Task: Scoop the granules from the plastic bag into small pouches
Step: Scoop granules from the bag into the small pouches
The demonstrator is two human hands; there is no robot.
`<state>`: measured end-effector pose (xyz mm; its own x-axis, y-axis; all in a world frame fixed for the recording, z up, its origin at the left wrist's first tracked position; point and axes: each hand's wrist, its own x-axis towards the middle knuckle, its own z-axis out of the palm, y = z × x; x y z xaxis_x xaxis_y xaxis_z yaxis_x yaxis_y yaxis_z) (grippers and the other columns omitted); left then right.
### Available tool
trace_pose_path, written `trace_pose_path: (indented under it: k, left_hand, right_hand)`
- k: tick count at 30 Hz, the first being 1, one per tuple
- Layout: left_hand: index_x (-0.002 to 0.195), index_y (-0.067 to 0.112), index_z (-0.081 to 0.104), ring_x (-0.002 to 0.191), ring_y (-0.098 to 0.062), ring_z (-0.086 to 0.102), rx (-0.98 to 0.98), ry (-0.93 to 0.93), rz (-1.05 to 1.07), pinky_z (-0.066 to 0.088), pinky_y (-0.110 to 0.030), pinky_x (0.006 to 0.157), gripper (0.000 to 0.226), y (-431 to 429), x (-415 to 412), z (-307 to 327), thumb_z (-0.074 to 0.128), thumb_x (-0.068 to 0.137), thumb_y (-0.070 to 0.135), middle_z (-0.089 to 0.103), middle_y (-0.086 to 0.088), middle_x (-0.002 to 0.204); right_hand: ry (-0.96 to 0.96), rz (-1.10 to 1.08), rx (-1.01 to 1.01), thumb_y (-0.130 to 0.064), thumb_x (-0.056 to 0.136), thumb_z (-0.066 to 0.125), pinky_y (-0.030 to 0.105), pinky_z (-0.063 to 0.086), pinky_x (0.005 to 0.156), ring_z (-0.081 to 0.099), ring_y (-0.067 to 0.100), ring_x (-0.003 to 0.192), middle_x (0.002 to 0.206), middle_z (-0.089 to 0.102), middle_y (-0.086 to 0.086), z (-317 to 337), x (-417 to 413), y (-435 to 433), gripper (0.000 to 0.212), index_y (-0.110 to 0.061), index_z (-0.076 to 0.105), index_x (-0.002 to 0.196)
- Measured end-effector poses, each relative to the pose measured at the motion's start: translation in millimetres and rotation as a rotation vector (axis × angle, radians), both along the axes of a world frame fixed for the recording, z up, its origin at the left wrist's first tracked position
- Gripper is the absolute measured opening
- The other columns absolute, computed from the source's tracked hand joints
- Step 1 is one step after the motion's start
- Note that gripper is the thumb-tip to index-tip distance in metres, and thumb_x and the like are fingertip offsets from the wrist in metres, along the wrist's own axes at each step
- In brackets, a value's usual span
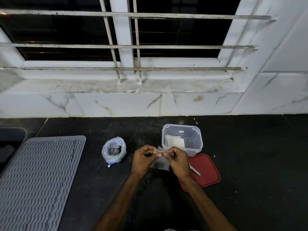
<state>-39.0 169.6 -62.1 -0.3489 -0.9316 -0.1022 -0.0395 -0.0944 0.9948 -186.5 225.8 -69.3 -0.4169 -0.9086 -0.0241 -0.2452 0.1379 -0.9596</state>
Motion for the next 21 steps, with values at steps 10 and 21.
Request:
trace_pose_path:
  k: [10, 21]
  left_hand:
    - [0.076, 0.003, 0.065, 0.086, -0.027, 0.068, -0.107, -0.025, -0.038, 0.055, -0.034, 0.079, 0.011, 1.5, 0.0, -8.9, 0.071, 0.083, -0.002, 0.07, -0.014, 0.09]
    - [0.088, 0.008, 0.068, 0.084, -0.018, 0.067, -0.129, -0.139, -0.057, 0.055, -0.03, 0.077, 0.007, 3.5, -1.5, -12.3, 0.063, 0.091, 0.007, 0.072, -0.005, 0.087]
  right_hand:
    - [0.11, 0.109, -0.025, -0.017, 0.087, 0.07, 0.015, 0.05, 0.075, 0.064, 0.005, 0.088, 0.089, 0.069, -0.009, 2.7, -2.6, 4.8, 0.005, -0.021, 0.068, 0.089]
    - [0.422, 0.012, -0.025, -0.02, 0.08, 0.076, 0.035, 0.053, 0.077, 0.062, 0.004, 0.081, 0.082, 0.069, -0.015, 5.0, -1.0, -2.2, 0.007, -0.024, 0.071, 0.081]
